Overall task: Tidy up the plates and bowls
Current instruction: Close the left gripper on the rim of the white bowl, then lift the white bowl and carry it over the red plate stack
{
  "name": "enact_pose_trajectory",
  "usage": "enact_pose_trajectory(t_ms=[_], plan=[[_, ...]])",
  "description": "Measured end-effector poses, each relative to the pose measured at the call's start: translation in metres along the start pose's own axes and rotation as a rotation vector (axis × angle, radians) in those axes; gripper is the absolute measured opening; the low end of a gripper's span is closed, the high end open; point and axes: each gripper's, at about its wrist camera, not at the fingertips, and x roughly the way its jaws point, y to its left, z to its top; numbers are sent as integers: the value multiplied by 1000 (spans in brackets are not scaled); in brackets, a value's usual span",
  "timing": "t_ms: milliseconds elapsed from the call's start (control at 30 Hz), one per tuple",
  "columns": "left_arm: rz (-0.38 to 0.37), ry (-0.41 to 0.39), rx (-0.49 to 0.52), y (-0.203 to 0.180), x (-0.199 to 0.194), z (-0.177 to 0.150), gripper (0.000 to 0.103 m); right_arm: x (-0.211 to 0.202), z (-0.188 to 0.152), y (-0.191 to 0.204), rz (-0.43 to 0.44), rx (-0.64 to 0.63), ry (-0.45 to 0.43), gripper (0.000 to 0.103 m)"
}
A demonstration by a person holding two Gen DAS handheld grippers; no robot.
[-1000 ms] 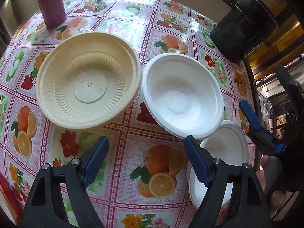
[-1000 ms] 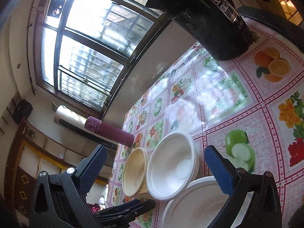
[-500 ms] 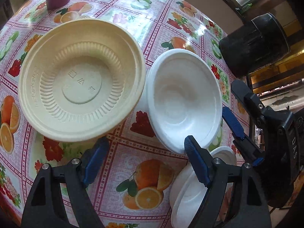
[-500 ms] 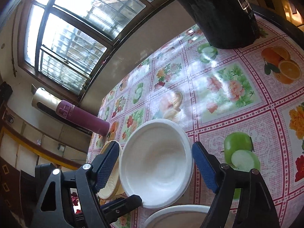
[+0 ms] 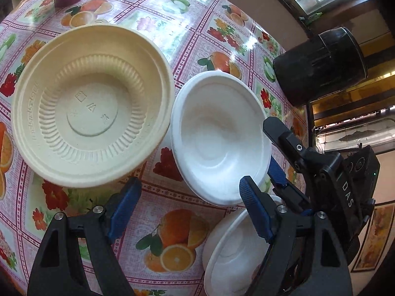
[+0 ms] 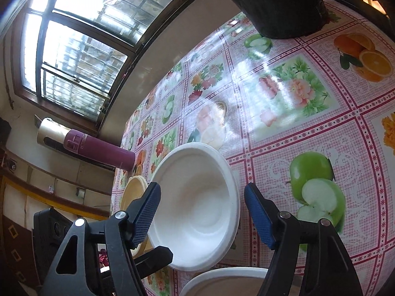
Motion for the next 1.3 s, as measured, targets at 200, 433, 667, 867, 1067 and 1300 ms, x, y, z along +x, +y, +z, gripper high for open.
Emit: enact_pose_trajectory(t_ms=[200,433,667,867,1067,1300], plan=[[-6,-30,22,-5,0,-1,81,1,-1,-3,-11,12,-8,68],[-37,-15,55,-12,-1,-5,60,-1,-1,-7,-18,18,-6,57],[-17,-46,63,-12,-3,-3,30,-4,-1,-7,-37,14,-15,33],[17,-76,79,-10,-5,-3,19,-4,-1,-9,-65,8,-20,20],[22,-79,78,-5,-2,-1,17,-1,-2,-11,-77,14,-21,12],[12,-77,83,-7,-1,-1,17,-4,-2,-10,-88,14,-39,11]])
